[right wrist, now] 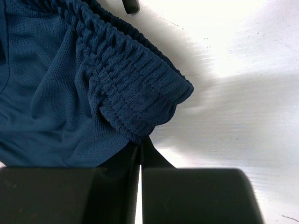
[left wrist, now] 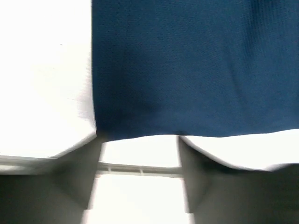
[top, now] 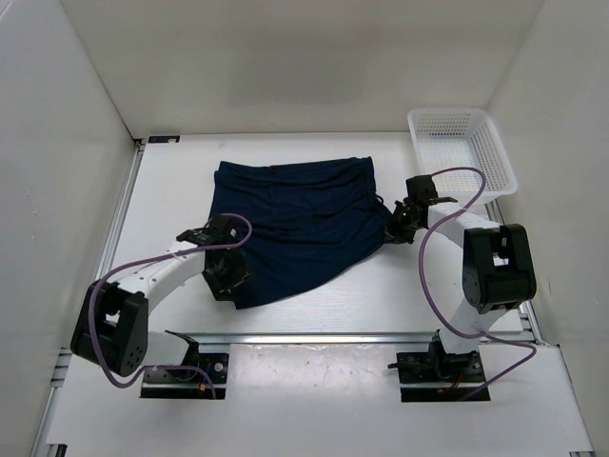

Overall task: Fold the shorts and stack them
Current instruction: Flatten the shorts out

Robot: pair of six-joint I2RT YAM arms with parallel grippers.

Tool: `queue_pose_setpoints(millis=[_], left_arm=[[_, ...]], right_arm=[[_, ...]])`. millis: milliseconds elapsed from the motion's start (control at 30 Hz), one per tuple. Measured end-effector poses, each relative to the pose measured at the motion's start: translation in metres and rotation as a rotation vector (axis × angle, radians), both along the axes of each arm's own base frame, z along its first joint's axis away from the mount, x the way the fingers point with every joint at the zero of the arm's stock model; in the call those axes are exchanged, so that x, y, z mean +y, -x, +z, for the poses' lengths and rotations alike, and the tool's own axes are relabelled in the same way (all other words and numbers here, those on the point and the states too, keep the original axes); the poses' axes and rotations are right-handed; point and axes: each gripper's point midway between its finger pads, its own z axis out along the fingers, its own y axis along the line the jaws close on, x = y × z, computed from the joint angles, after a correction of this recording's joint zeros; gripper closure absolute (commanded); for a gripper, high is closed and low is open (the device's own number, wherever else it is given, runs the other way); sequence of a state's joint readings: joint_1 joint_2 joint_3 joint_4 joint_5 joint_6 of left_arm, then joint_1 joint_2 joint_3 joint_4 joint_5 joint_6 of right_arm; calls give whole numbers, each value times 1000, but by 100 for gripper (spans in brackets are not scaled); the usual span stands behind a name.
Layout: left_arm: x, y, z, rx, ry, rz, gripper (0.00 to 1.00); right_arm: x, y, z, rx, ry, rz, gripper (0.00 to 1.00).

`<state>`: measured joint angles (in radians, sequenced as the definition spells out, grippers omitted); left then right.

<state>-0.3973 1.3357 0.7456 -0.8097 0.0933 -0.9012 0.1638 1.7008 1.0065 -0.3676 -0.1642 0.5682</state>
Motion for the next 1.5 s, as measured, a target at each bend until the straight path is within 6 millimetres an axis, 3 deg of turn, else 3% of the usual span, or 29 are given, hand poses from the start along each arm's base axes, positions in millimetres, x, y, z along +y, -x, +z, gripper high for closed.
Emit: queue_pose_setpoints(millis=[67, 300, 333, 367, 400, 433, 667, 867, 933, 1033, 1233, 1400, 1500], left_arm=[[3, -1, 0, 0, -5, 17, 11], [9, 3, -15, 59, -56, 29, 39], [10, 4, -18, 71, -63, 30, 48], [10, 4, -20, 79, -69, 29, 69], [11, 5, -22, 84, -72, 30, 82], [11, 5, -23, 86, -76, 31, 90], [19, 2, -16, 65, -77, 48, 90], [38, -21, 39, -88, -56, 118, 90], [43, -33, 60, -154, -47, 133, 90], [49, -47, 75, -197, -51, 141, 90], [59, -65, 51, -93, -115, 124, 90], [63, -99, 28, -18, -146, 115, 90], [61, -126, 24, -23, -146, 89, 66]], right_arm=[[0, 0, 0, 0, 0, 0, 100], [1, 0, 0, -1, -3, 1, 100], [1, 0, 0, -1, -3, 1, 100], [1, 0, 0, -1, -3, 1, 100], [1, 0, 0, -1, -3, 1, 100], [1, 0, 0, -1, -3, 1, 100], [1, 0, 0, -2, -3, 3, 100], [0, 4, 14, -42, -5, 10, 100], [-2, 11, 21, -61, -5, 14, 100], [-5, 27, 28, -74, -4, 20, 100], [-13, 61, 27, -49, 14, 13, 100], [-18, 66, 24, -31, 39, 2, 100], [-20, 67, 18, -10, 50, -6, 90]])
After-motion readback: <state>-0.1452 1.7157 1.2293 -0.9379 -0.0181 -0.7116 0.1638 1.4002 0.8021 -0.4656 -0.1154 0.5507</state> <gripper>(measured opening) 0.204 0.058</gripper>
